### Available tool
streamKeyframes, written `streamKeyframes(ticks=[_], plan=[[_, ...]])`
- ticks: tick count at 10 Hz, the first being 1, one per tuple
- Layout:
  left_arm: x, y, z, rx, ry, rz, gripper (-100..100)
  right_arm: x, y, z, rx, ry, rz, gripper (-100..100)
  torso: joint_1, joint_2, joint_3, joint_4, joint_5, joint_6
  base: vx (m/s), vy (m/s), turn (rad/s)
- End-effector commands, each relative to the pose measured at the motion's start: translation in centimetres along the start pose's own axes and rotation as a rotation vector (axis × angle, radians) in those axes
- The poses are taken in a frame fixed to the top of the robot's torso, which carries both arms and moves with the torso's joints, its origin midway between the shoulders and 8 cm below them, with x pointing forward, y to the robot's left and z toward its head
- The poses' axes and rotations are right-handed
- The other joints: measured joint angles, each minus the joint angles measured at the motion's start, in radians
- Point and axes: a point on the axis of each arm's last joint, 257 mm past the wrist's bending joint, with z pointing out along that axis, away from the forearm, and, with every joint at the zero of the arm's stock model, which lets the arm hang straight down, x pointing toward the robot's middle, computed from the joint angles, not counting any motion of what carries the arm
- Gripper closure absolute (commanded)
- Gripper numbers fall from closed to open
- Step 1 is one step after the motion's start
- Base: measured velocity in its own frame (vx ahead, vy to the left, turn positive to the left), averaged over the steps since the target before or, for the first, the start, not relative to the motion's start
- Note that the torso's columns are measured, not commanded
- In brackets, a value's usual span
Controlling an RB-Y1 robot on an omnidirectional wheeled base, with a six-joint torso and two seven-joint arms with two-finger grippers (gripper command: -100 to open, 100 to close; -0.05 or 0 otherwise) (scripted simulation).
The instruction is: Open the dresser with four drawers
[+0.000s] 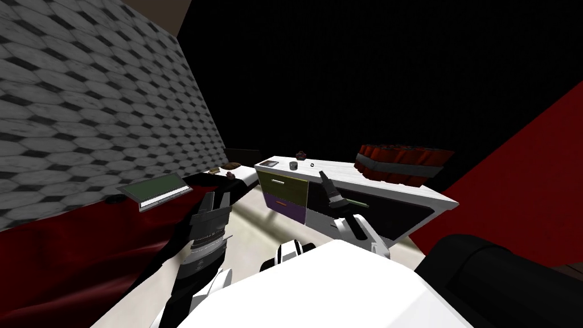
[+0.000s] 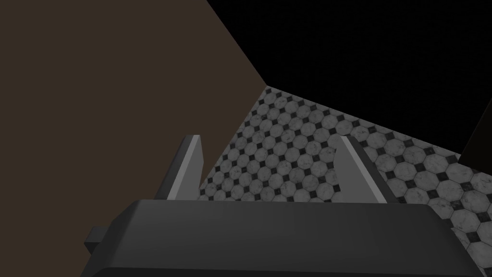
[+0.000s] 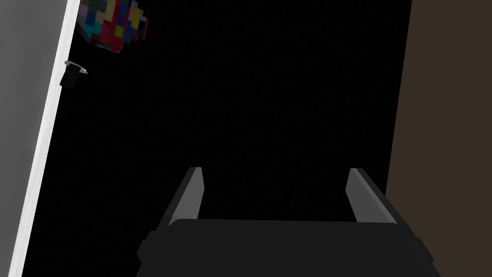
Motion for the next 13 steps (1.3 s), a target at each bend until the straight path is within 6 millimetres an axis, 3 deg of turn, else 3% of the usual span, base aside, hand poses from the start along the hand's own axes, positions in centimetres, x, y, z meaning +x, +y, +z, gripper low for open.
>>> streamKeyframes(ticks=[1, 2, 3, 4, 5, 6, 7, 8, 9, 10, 11, 12, 13], plan=[[0.0, 0.0, 0.0, 0.0, 0.0, 0.0, 0, 0.2, -2.5, 0.0, 0.062, 0.026, -0.139, -100, -0.001, 0.0, 0.0, 0.0, 0.0, 0.0, 0.049, 0.096, 0.039], [0.0, 0.0, 0.0, 0.0, 0.0, 0.0, 0, 0.3, -2.5, 0.0, 0.061, 0.031, -0.155, -100, -0.001, 0.0, 0.0, 0.0, 0.0, 0.0, 0.04, 0.08, 0.021], [0.0, 0.0, 0.0, 0.0, 0.0, 0.0, 0, 0.3, -4.2, -0.1, 0.104, 0.045, -0.234, -100, -0.002, 0.0, 0.0, 0.0, 0.0, 0.0, 0.033, 0.097, 0.041], [0.0, 0.0, 0.0, 0.0, 0.0, 0.0, 0, 0.4, -4.2, -0.2, 0.103, 0.051, -0.253, -100, 0.0, 0.001, 0.0, 0.0, 0.0, 0.0, 0.029, 0.09, 0.023], [0.0, 0.0, 0.0, 0.0, 0.0, 0.0, 0, 0.3, -6.0, -0.3, 0.148, 0.063, -0.33, -100, -0.001, 0.001, 0.001, 0.0, 0.0, 0.0, 0.046, 0.101, 0.038], [0.0, 0.0, 0.0, 0.0, 0.0, 0.0, 0, 0.4, -6.1, -0.3, 0.147, 0.07, -0.354, -100, 0.0, 0.0, 0.0, 0.0, 0.0, 0.0, 0.044, 0.097, 0.022], [0.0, 0.0, 0.0, 0.0, 0.0, 0.0, 0, 0.2, -7.9, -0.6, 0.194, 0.082, -0.427, -100, -0.001, 0.0, 0.0, 0.0, 0.0, 0.0, 0.047, 0.114, 0.048], [0.0, 0.0, 0.0, 0.0, 0.0, 0.0, 0, 0.3, -7.9, -0.6, 0.193, 0.091, -0.454, -100, 0.0, 0.0, 0.0, 0.0, 0.0, 0.0, 0.039, 0.096, 0.025], [0.0, 0.0, 0.0, 0.0, 0.0, 0.0, 0, 0.0, -9.8, -0.9, 0.24, 0.104, -0.528, -100, -0.001, 0.001, 0.0, 0.0, 0.0, 0.0, 0.03, 0.099, 0.046], [0.0, 0.0, 0.0, 0.0, 0.0, 0.0, 0, 0.1, -9.9, -0.9, 0.239, 0.114, -0.559, -100, -0.001, 0.001, 0.001, 0.0, 0.0, 0.0, 0.033, 0.095, 0.028], [0.0, 0.0, 0.0, 0.0, 0.0, 0.0, 0, -0.3, -11.8, -1.3, 0.288, 0.128, -0.632, -100, -0.001, 0.001, 0.0, 0.0, 0.0, 0.0, 0.064, 0.143, 0.055], [0.0, 0.0, 0.0, 0.0, 0.0, 0.0, 0, -0.2, -11.8, -1.3, 0.287, 0.137, -0.663, -100, 0.002, -0.001, -0.001, 0.0, 0.0, 0.0, 0.053, 0.113, 0.028], [0.0, 0.0, 0.0, 0.0, 0.0, 0.0, 0, -0.7, -13.7, -1.8, 0.336, 0.154, -0.737, -100, -0.001, 0.0, 0.0, 0.0, 0.0, 0.0, 0.053, 0.109, 0.063]])
